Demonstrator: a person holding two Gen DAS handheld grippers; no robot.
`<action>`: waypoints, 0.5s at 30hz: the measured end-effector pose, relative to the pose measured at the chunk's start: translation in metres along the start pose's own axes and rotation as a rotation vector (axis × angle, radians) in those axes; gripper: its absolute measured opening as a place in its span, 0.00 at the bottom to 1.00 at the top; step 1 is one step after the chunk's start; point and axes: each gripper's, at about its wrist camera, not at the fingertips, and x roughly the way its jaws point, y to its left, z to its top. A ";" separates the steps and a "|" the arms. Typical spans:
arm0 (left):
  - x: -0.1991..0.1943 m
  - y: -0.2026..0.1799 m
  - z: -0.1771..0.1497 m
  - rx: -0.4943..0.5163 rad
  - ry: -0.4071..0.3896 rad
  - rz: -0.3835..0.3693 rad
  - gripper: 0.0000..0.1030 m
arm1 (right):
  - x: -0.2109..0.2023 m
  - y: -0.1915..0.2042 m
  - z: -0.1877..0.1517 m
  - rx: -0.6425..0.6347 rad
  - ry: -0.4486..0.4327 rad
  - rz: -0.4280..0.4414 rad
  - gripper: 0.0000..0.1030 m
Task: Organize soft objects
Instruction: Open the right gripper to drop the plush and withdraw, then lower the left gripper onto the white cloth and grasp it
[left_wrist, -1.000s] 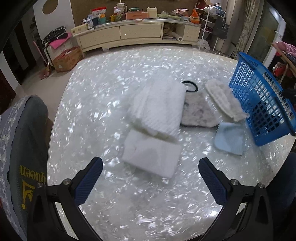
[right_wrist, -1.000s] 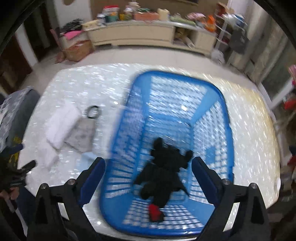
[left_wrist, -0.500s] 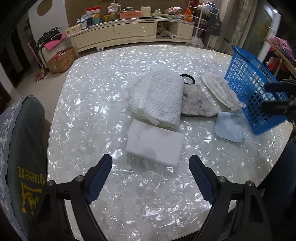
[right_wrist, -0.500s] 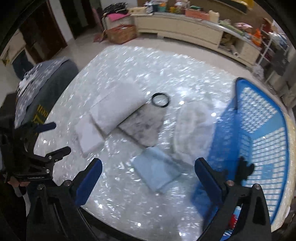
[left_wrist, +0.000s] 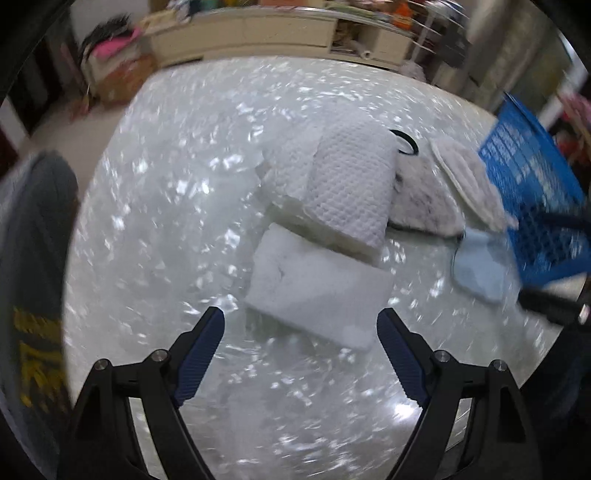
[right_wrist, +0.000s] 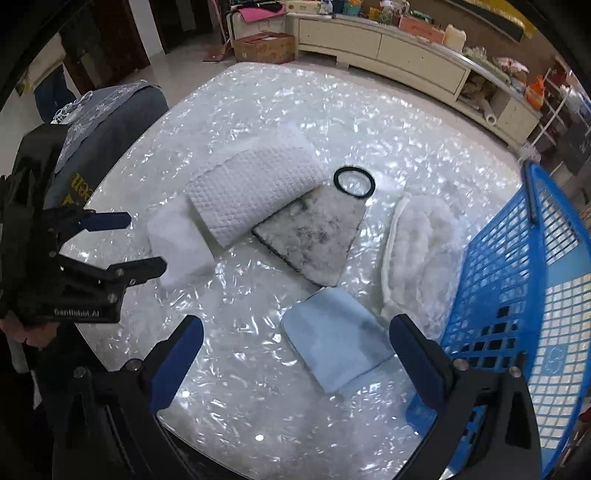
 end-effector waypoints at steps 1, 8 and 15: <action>0.004 0.000 0.002 -0.030 0.014 -0.004 0.81 | 0.003 -0.001 0.000 0.002 0.006 -0.002 0.98; 0.014 0.002 0.012 -0.256 0.034 0.016 0.81 | 0.015 0.003 -0.005 -0.002 0.021 0.022 0.98; 0.035 0.004 0.023 -0.405 0.080 0.055 0.81 | 0.017 -0.003 -0.005 0.008 0.015 0.044 0.98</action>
